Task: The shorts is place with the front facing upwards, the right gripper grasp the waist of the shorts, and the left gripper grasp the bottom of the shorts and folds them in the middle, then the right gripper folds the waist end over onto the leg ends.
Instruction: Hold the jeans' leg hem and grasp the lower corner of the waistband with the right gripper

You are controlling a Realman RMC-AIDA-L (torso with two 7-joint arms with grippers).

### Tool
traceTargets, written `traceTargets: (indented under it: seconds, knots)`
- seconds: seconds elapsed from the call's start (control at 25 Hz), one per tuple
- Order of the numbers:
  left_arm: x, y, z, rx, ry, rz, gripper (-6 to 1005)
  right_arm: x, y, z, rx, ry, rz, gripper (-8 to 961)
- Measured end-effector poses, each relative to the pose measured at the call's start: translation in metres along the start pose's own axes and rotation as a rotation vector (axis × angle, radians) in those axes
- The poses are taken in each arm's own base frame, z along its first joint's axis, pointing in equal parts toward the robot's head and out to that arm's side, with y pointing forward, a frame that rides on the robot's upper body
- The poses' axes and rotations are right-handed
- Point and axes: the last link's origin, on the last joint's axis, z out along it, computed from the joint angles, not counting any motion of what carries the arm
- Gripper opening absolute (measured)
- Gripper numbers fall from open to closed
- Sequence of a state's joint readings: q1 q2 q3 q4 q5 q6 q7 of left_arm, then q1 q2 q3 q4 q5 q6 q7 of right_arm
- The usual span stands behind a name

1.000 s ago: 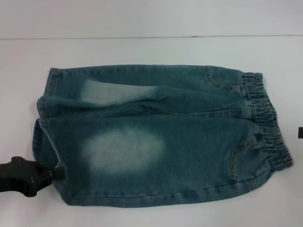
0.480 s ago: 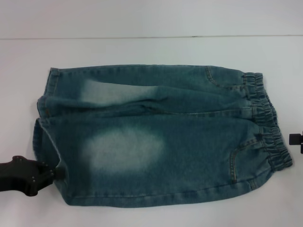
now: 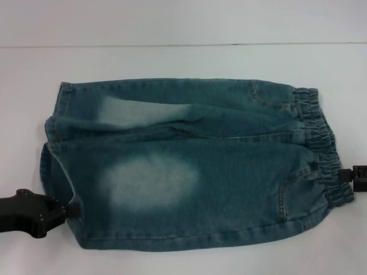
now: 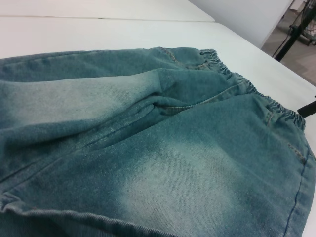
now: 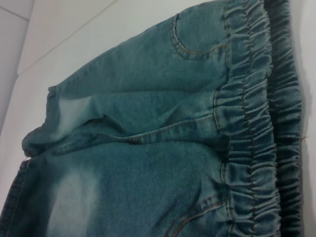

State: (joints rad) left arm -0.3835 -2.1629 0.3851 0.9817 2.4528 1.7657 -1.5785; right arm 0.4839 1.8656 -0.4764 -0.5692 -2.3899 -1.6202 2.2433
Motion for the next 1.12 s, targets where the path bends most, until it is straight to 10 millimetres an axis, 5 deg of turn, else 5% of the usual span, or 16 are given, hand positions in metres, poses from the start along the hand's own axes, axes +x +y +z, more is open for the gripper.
traceTargets:
  seconds: [1.12]
  knots:
    - [-0.002, 0.003, 0.005, -0.026, -0.003, -0.003, 45, -0.001, 0.006, 0.004, -0.036, -0.005, -0.004, 880]
